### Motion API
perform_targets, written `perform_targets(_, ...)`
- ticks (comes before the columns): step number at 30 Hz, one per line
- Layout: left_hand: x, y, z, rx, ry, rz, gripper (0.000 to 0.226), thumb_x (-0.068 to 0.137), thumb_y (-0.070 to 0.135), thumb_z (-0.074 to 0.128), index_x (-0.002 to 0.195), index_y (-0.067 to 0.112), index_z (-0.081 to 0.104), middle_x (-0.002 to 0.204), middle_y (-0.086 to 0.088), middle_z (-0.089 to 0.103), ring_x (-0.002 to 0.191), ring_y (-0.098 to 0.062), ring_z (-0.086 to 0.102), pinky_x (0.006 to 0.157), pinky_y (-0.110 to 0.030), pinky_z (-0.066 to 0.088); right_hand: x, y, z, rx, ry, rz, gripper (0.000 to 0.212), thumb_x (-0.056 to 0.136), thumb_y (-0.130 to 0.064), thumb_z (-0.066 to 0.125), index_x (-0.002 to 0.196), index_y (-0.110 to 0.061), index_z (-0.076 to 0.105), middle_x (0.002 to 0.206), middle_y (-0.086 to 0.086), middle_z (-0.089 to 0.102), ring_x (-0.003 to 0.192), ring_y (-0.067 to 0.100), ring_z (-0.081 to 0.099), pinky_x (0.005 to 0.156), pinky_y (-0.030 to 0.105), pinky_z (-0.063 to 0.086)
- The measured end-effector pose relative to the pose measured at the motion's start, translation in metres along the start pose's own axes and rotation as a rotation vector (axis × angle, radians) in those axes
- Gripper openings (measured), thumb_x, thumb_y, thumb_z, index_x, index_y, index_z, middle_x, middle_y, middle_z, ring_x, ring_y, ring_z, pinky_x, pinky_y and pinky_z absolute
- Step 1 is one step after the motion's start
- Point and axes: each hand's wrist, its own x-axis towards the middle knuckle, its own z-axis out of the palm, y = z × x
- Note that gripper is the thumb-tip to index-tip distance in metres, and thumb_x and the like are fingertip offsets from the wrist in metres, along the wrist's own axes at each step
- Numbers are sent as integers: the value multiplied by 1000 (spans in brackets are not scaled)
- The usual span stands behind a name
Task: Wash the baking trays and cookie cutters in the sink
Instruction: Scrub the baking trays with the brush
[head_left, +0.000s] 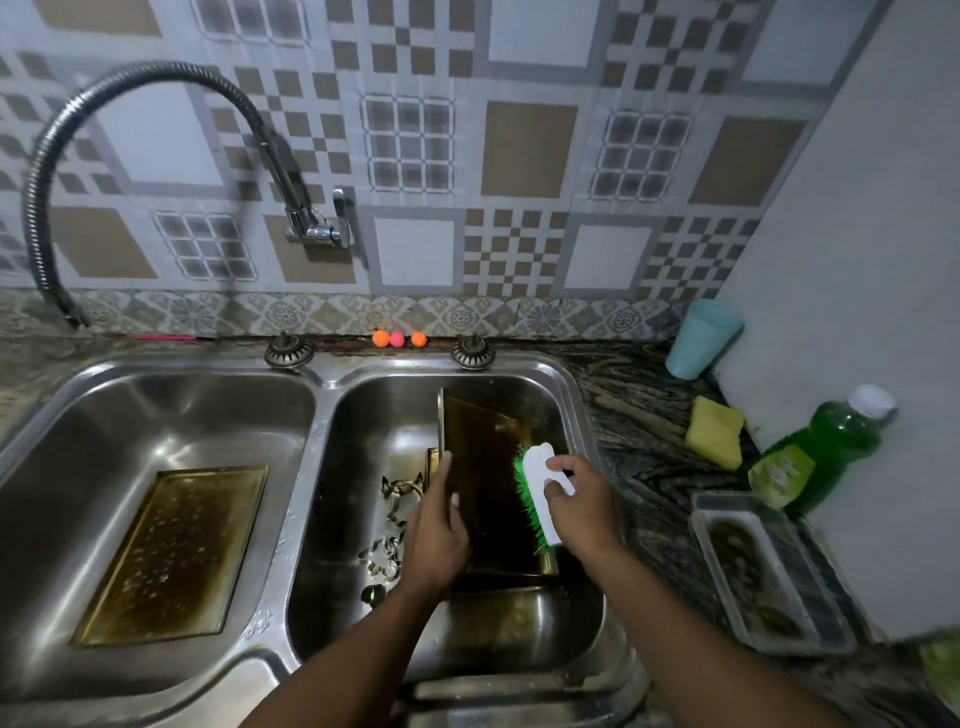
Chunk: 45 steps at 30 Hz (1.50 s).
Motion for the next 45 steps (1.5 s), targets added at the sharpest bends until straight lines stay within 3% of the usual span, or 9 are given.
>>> perform_targets(3, 0, 12, -10, 88, 18, 171, 65, 103, 11, 45, 158, 36, 22, 148, 19, 37, 129, 14, 36, 96, 5, 23, 2, -12, -13, 17, 47, -49, 23, 93, -6, 59, 108, -22, 65, 127, 1, 62, 112, 18, 56, 86, 28, 47)
perform_targets(6, -2, 26, -23, 131, 2, 263, 71, 100, 7, 47, 158, 39, 19, 139, 19, 41, 118, 21, 40, 91, 4, 31, 2, -23, -23, 38, 77, -56, 23, 93, -7, 59, 110, -22, 64, 128, 2, 62, 118, 22, 57, 93, 34, 50)
perform_targets(12, -3, 50, -37, 172, 0, 384, 73, 101, 9, 47, 157, 45, 16, 122, 11, 52, 99, 2, 52, 75, -9, 43, 3, -40, -44, 55, 119, -97, 23, 94, -10, 57, 112, -22, 64, 130, 4, 61, 120, 25, 56, 89, 31, 47)
perform_targets(19, -13, 70, -37, 162, 11, 420, 76, 99, 6, 50, 157, 43, 17, 138, 21, 41, 112, 16, 44, 83, -5, 39, -2, -42, -76, 39, 200, -113, 21, 93, -9, 58, 109, -21, 64, 129, 5, 63, 122, 25, 56, 91, 30, 46)
perform_targets(24, -17, 72, -26, 159, -11, 429, 72, 101, 9, 48, 158, 41, 17, 138, 8, 50, 111, 1, 50, 83, -6, 37, -9, -24, -101, -18, 291, -73, 19, 91, -12, 58, 102, -26, 64, 123, 5, 66, 113, 27, 59, 83, 30, 45)
perform_targets(33, -20, 78, -15, 136, -36, 434, 67, 101, 10, 46, 158, 36, 21, 144, 3, 49, 120, 1, 44, 95, -19, 37, -28, 23, -154, -186, 520, 53, 6, 88, -26, 61, 92, -30, 63, 101, 6, 70, 88, 35, 62, 71, 36, 52)
perform_targets(40, -24, 76, -11, 109, -53, 401, 63, 104, 16, 44, 157, 40, 20, 141, 7, 49, 118, 1, 45, 95, -24, 40, -38, 65, -163, -308, 521, 146, 7, 90, -29, 60, 96, -31, 63, 107, 11, 69, 92, 39, 62, 73, 41, 54)
perform_targets(45, -25, 76, -9, 99, -63, 391, 62, 104, 16, 44, 156, 41, 22, 131, 20, 42, 108, 21, 40, 88, -11, 34, -39, 84, -164, -336, 483, 186, 13, 93, -23, 62, 106, -26, 65, 117, 16, 67, 102, 41, 62, 74, 38, 46)
